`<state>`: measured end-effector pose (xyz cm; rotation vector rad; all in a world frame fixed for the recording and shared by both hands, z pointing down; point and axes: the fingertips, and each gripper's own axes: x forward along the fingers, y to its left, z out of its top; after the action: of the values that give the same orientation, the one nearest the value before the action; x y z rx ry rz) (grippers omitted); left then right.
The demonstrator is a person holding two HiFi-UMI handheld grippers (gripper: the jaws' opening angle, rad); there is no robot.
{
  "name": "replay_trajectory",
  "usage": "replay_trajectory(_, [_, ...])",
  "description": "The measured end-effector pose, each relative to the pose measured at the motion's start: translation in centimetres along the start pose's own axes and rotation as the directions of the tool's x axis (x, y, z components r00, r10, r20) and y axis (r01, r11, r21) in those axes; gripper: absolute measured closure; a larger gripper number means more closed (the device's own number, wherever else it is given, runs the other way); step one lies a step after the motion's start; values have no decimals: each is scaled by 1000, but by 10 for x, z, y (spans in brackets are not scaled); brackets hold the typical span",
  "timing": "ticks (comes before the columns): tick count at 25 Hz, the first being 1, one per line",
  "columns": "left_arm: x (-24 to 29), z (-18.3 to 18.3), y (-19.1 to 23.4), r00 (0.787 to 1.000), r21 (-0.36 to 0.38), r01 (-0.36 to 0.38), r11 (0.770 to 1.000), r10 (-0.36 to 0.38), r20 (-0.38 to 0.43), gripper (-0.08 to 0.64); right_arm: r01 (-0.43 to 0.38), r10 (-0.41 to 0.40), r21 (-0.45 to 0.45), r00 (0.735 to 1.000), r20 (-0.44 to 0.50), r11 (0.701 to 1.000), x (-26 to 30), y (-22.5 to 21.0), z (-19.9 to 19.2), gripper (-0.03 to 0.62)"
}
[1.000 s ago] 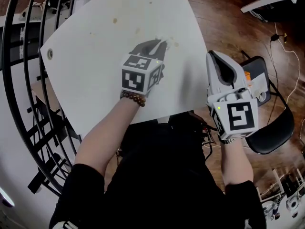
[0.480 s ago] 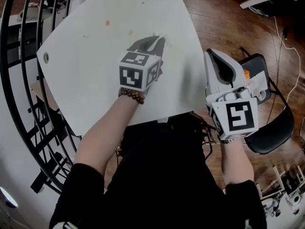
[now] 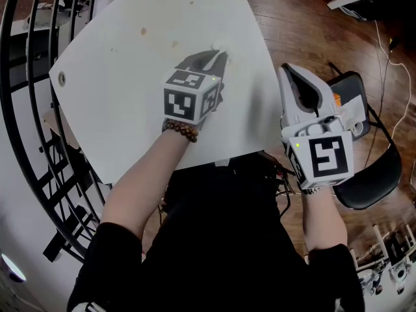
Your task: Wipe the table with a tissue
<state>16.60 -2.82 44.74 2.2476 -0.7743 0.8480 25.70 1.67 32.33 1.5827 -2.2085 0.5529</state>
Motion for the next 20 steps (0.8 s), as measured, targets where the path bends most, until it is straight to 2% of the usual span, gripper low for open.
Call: replay_trajectory(20, [7, -16, -21, 997, -8, 61, 998, -62, -50, 535, 8, -8, 5, 1000, 12, 1000, -11, -1, -8, 600])
